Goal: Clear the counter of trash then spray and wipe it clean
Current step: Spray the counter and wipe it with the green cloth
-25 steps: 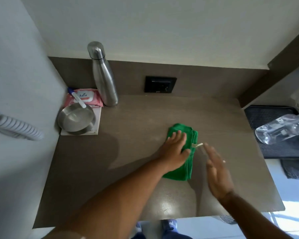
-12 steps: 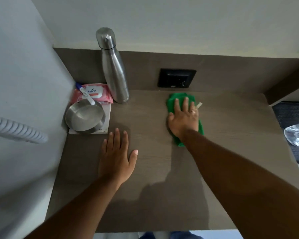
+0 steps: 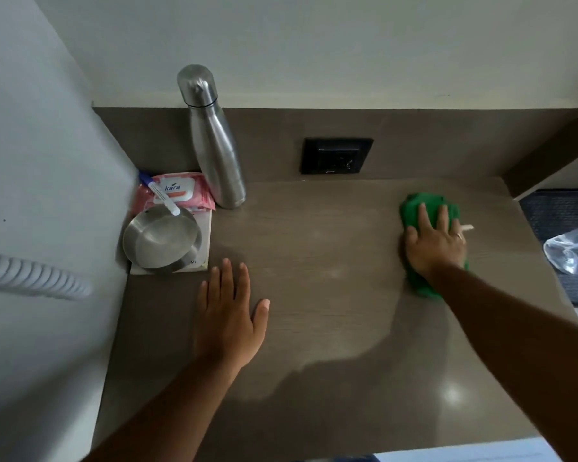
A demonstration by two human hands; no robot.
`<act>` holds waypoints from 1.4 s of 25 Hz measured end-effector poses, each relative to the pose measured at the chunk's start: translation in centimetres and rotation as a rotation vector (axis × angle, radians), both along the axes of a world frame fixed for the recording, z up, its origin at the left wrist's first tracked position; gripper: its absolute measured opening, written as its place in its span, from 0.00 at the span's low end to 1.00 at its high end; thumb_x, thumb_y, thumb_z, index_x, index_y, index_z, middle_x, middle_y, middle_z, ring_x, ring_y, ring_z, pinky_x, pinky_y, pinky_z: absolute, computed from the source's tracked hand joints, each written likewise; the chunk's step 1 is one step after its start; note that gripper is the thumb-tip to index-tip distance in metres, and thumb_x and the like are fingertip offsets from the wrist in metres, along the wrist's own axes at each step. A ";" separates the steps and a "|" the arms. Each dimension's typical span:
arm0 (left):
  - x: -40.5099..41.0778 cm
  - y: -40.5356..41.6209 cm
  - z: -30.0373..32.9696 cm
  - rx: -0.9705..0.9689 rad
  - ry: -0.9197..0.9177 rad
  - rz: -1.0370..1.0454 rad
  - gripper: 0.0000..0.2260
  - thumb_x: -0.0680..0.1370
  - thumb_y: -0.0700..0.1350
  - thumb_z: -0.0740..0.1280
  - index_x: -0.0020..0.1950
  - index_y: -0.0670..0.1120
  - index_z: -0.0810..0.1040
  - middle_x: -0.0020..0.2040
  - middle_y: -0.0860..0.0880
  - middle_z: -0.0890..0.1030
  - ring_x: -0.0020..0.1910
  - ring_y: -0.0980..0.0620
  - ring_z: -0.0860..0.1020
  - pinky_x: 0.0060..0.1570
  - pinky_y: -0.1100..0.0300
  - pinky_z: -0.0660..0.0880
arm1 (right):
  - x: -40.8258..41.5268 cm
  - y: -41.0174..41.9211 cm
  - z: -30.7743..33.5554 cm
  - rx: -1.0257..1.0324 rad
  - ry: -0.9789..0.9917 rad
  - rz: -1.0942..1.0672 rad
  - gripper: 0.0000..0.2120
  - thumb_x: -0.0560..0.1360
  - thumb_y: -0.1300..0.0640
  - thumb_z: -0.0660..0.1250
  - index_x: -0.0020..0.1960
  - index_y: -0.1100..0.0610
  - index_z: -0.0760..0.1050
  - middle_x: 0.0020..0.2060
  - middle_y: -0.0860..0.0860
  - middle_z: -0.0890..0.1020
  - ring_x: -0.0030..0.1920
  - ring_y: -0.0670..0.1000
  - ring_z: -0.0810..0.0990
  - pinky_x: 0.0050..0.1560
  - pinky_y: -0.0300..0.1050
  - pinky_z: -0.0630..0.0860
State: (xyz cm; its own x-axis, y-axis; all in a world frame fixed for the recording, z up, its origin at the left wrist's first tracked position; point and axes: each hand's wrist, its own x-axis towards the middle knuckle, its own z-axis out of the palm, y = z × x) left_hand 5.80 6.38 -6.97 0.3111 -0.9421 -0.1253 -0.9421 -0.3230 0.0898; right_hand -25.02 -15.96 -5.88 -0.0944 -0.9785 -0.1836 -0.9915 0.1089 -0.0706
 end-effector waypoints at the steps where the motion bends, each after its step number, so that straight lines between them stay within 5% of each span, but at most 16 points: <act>1: 0.0 0.1 -0.2 -0.008 -0.004 0.001 0.33 0.79 0.62 0.46 0.79 0.45 0.51 0.79 0.40 0.52 0.78 0.41 0.52 0.76 0.45 0.52 | 3.3 -1.8 -0.2 0.017 -0.009 -0.014 0.31 0.78 0.41 0.46 0.79 0.48 0.49 0.79 0.59 0.51 0.77 0.64 0.52 0.76 0.58 0.52; 6: 0.4 0.2 -1.1 -0.056 0.000 -0.019 0.33 0.79 0.62 0.49 0.79 0.45 0.55 0.79 0.39 0.56 0.77 0.40 0.55 0.74 0.45 0.54 | 15.0 2.7 0.0 0.052 -0.045 0.434 0.30 0.78 0.42 0.47 0.79 0.48 0.49 0.79 0.56 0.52 0.77 0.63 0.52 0.74 0.59 0.54; 10: 0.4 0.2 -0.5 -0.014 0.003 -0.016 0.33 0.78 0.61 0.49 0.79 0.45 0.54 0.79 0.39 0.54 0.78 0.40 0.53 0.75 0.44 0.52 | 8.0 20.2 0.8 0.039 -0.050 0.730 0.29 0.77 0.41 0.53 0.77 0.45 0.55 0.76 0.56 0.62 0.74 0.64 0.61 0.73 0.59 0.55; 14: 0.3 0.0 0.9 0.101 0.058 -0.015 0.34 0.79 0.63 0.48 0.80 0.46 0.47 0.80 0.40 0.48 0.78 0.41 0.48 0.76 0.43 0.49 | 2.7 26.5 1.4 0.083 0.036 0.921 0.28 0.79 0.39 0.52 0.77 0.44 0.56 0.77 0.54 0.60 0.76 0.62 0.58 0.73 0.64 0.54; 16: -0.5 -0.4 2.2 0.076 0.107 -0.062 0.35 0.78 0.65 0.49 0.79 0.48 0.49 0.80 0.41 0.51 0.78 0.41 0.51 0.75 0.43 0.52 | 1.4 27.3 2.5 0.099 -0.007 0.819 0.29 0.79 0.37 0.50 0.78 0.43 0.53 0.78 0.53 0.55 0.78 0.60 0.54 0.75 0.62 0.50; 18: -2.5 -0.7 3.6 -0.010 0.130 -0.232 0.36 0.75 0.70 0.50 0.75 0.49 0.62 0.73 0.44 0.69 0.71 0.43 0.68 0.67 0.46 0.65 | -0.5 28.8 3.4 0.126 -0.099 0.472 0.32 0.77 0.35 0.52 0.78 0.43 0.52 0.78 0.52 0.57 0.76 0.60 0.59 0.74 0.58 0.56; 20: -5.4 -0.4 4.4 0.053 0.198 -0.331 0.39 0.68 0.77 0.52 0.66 0.51 0.72 0.59 0.49 0.79 0.56 0.47 0.78 0.54 0.49 0.75 | -2.9 30.5 3.9 0.119 -0.163 0.093 0.32 0.72 0.31 0.58 0.70 0.47 0.64 0.66 0.53 0.74 0.63 0.57 0.74 0.61 0.54 0.72; 22: -8.2 0.1 5.0 0.201 0.257 -0.316 0.41 0.58 0.81 0.58 0.58 0.52 0.74 0.50 0.52 0.80 0.47 0.50 0.79 0.47 0.51 0.78 | -3.9 31.3 4.7 0.239 -0.271 -0.164 0.31 0.66 0.30 0.67 0.58 0.50 0.68 0.51 0.50 0.80 0.51 0.54 0.80 0.47 0.47 0.76; 26: -10.8 -0.5 5.8 0.472 0.436 -0.203 0.32 0.59 0.62 0.77 0.55 0.47 0.72 0.51 0.48 0.80 0.47 0.49 0.79 0.50 0.50 0.78 | -2.6 31.1 4.8 0.415 -0.875 -0.634 0.20 0.66 0.50 0.80 0.45 0.58 0.72 0.37 0.54 0.82 0.34 0.52 0.82 0.32 0.46 0.79; 30: -11.0 -2.3 7.3 0.569 0.963 0.078 0.20 0.67 0.44 0.78 0.56 0.41 0.79 0.50 0.44 0.85 0.48 0.47 0.84 0.55 0.46 0.79 | -5.4 28.9 6.0 0.465 -1.126 -0.711 0.11 0.71 0.56 0.76 0.44 0.63 0.80 0.27 0.50 0.82 0.25 0.45 0.79 0.25 0.37 0.74; 35: -18.5 -6.2 9.9 0.473 1.304 0.213 0.21 0.71 0.46 0.76 0.62 0.46 0.77 0.56 0.46 0.84 0.56 0.48 0.82 0.51 0.49 0.80 | -16.4 22.5 8.9 0.441 -1.351 -0.667 0.05 0.77 0.57 0.68 0.48 0.59 0.79 0.38 0.54 0.86 0.34 0.49 0.84 0.28 0.37 0.76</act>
State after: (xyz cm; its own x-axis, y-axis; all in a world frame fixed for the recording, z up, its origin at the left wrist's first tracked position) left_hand -12.67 0.17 2.89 -0.1432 -0.6802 -0.7189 -0.1959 -0.6926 0.6943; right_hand -41.44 6.53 3.02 -0.0075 -0.6775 -0.7355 0.0102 0.7354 -0.6775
